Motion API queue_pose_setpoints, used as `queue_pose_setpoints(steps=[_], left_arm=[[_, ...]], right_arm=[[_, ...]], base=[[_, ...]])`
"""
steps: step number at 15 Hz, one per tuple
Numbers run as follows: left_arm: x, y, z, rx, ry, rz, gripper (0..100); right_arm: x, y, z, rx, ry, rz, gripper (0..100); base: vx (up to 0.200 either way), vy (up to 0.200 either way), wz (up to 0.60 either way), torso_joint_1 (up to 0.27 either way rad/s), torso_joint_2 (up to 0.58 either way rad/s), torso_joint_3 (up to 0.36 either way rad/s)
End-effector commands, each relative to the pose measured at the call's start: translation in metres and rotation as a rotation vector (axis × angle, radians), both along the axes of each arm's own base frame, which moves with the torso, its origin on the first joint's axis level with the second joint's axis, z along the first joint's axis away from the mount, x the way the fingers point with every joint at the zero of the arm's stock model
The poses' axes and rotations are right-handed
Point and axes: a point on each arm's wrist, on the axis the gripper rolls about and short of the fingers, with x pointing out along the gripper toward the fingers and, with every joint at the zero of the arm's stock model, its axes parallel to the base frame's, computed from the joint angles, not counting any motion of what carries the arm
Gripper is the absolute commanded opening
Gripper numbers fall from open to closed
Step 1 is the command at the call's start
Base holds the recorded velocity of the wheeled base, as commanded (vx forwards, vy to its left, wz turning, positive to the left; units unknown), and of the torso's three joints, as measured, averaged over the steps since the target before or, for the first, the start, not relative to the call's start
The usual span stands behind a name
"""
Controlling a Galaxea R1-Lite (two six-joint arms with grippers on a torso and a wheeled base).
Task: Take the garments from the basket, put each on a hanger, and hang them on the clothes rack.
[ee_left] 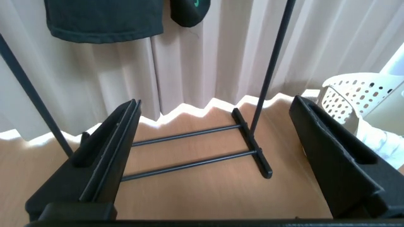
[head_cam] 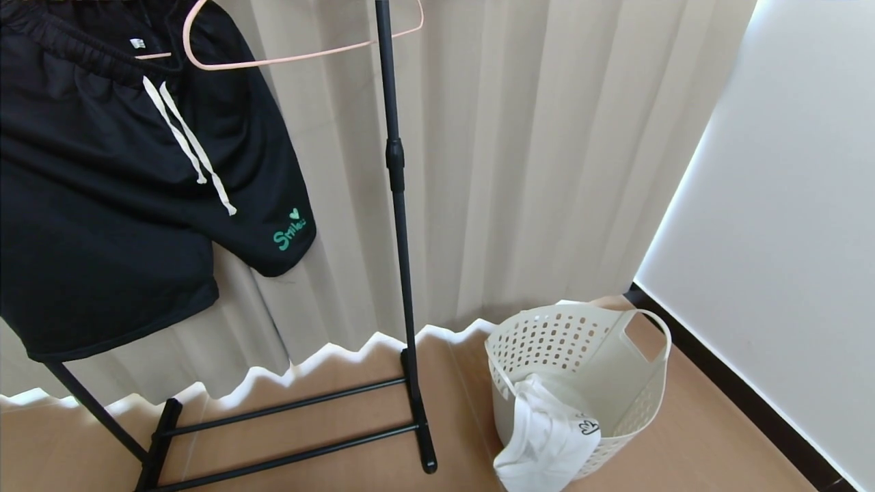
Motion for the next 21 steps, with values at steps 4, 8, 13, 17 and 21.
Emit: queue_pose_setpoints(steps=[4,8,13,17,21], left_arm=[[0.0001,0.0,0.0001,0.0,0.001,0.0,100],[0.0001,0.0,0.0001,-0.003,0.001,0.0,100],[0.0001,0.0,0.0001,-0.005,0.001,0.0,100],[0.0001,0.0,0.0001,-0.006,0.001,0.0,100],[0.0001,0.0,0.0001,-0.006,0.001,0.0,100]], right_arm=[[0.0,0.0,0.0001,0.0,-0.002,0.0,100],[0.0,0.0,-0.0001,-0.008,0.0,0.001,100],[0.0,0.0,-0.0001,-0.008,0.0,0.001,100],[-0.0004,0.0,0.0003,-0.008,0.005,0.001,100],[-0.0004,0.0,0.0001,-0.008,0.006,0.001,100]], base=[[0.0,0.0,0.0,0.004,0.0,-0.186],[0.0,0.0,0.0,0.005,0.0,-0.196],[0.0,0.0,0.0,0.005,0.0,-0.198],[0.0,0.0,0.0,0.002,0.0,-0.192],[0.0,0.0,0.0,0.002,0.01,-0.201]])
